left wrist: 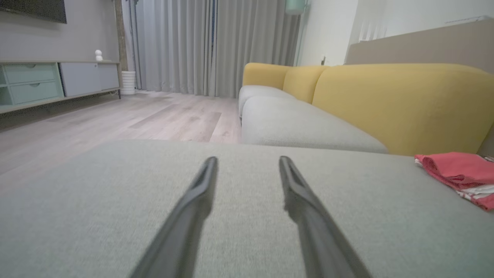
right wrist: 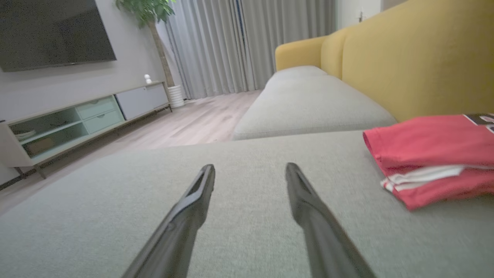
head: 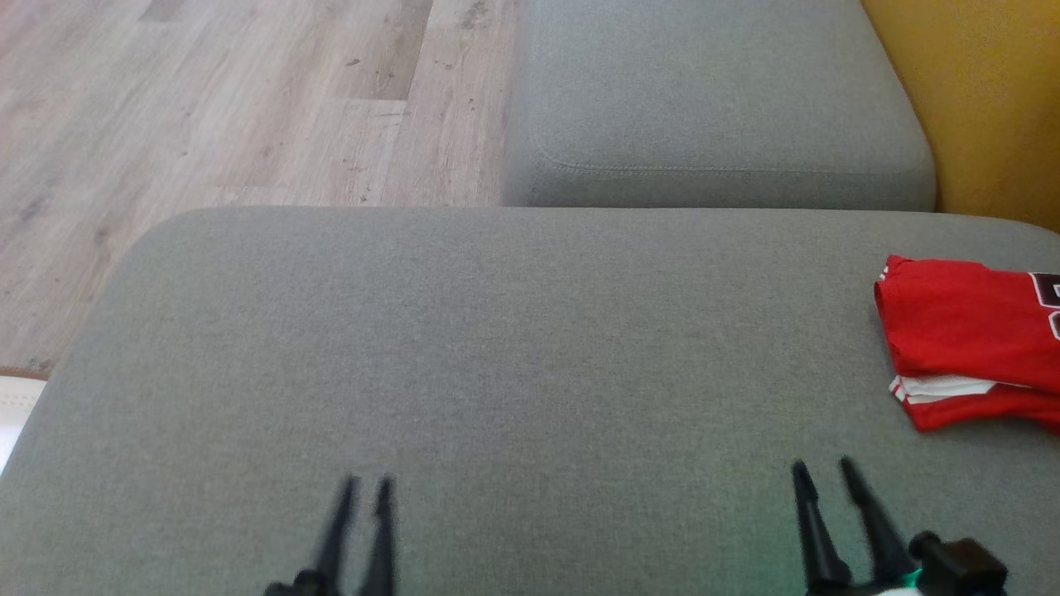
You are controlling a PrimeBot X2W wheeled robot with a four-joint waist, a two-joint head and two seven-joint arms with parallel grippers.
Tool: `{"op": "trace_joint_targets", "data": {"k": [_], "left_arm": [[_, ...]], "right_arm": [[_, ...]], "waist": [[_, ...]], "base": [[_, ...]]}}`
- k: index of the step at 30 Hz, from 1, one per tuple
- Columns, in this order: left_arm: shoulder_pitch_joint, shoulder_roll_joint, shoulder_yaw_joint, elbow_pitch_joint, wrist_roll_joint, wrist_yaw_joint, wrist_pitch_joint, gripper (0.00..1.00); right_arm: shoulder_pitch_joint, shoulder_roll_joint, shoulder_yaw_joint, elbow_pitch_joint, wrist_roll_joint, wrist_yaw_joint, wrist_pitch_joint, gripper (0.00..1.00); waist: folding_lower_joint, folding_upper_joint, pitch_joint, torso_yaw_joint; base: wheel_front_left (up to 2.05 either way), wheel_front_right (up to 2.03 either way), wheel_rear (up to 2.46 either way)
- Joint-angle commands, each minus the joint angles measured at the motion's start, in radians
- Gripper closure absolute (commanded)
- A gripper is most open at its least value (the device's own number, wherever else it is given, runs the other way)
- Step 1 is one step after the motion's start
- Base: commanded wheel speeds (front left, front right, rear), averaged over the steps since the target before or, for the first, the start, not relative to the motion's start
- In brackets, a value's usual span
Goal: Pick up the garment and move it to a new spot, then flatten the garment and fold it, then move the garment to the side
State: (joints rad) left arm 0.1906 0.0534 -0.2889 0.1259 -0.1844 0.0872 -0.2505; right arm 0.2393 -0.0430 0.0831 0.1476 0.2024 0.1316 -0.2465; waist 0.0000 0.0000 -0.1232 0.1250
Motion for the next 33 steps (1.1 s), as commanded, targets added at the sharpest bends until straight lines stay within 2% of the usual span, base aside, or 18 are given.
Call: {"op": "trace_joint_targets", "data": {"k": [1, 4, 33], "left_arm": [[0.000, 0.000, 0.000, -0.005, -0.001, 0.000, -0.001, 1.00], [0.017, 0.000, -0.001, 0.042, -0.003, 0.000, 0.003, 1.00], [-0.064, 0.020, 0.074, 0.064, -0.392, -0.056, 0.073, 1.00]], "right_arm": [[0.000, 0.000, 0.000, -0.004, 0.001, 0.000, -0.001, 1.00], [0.003, 0.000, 0.004, 0.046, 0.003, 0.000, 0.001, 1.00], [-0.086, -0.019, -0.025, 0.058, 0.383, 0.000, 0.074, 1.00]], "waist": [[0.0000, 0.0000, 0.000, 0.000], [0.0001, 0.0000, 0.001, -0.001], [0.0000, 0.0000, 0.033, -0.032]], "base": [[0.00, 0.00, 0.00], [0.00, 0.00, 0.00], [0.00, 0.00, 0.00]]}}
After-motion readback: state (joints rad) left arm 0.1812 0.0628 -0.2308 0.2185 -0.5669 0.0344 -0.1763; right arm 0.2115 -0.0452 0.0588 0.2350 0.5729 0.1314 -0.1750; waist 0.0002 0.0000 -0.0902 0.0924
